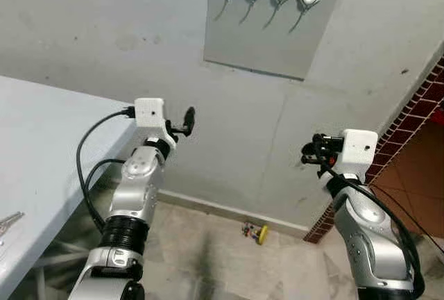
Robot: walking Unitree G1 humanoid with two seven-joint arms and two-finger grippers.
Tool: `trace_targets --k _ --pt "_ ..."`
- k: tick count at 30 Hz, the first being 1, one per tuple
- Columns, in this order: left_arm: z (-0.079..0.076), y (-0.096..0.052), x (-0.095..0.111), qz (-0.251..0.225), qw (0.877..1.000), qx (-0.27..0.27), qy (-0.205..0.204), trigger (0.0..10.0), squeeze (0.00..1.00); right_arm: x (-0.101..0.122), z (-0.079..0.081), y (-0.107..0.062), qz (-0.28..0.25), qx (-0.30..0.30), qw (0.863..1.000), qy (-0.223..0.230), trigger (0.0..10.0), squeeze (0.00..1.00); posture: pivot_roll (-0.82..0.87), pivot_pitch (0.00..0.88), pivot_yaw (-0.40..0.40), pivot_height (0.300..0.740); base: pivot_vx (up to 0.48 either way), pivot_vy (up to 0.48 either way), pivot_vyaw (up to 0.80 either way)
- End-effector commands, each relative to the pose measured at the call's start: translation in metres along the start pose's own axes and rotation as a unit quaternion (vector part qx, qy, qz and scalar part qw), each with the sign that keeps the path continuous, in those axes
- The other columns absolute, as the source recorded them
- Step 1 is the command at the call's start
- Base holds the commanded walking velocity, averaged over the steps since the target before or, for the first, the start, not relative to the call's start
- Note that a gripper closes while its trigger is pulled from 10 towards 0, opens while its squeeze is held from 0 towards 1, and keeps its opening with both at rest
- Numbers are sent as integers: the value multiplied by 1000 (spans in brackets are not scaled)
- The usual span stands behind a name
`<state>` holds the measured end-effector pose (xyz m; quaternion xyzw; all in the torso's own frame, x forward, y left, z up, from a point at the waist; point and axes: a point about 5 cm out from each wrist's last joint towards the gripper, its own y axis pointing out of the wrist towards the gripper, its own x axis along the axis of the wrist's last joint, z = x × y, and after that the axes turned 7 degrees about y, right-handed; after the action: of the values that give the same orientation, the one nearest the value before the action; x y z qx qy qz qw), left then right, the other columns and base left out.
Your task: Hang keys on a hook
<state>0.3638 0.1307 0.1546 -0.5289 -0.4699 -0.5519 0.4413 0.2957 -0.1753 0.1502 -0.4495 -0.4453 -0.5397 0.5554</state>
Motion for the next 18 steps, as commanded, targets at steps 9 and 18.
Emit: trace_targets --k 9,18 --pt "-4 0 9 -15 1000 -13 2 10000 0 10 6 -3 -24 26 999 -6 10000 0 7 71 -60 740 291 0 0" --pt "-3 0 10 -16 1000 -12 4 10000 0 11 6 -3 -27 28 999 -6 10000 0 7 74 -59 740 387 0 0"
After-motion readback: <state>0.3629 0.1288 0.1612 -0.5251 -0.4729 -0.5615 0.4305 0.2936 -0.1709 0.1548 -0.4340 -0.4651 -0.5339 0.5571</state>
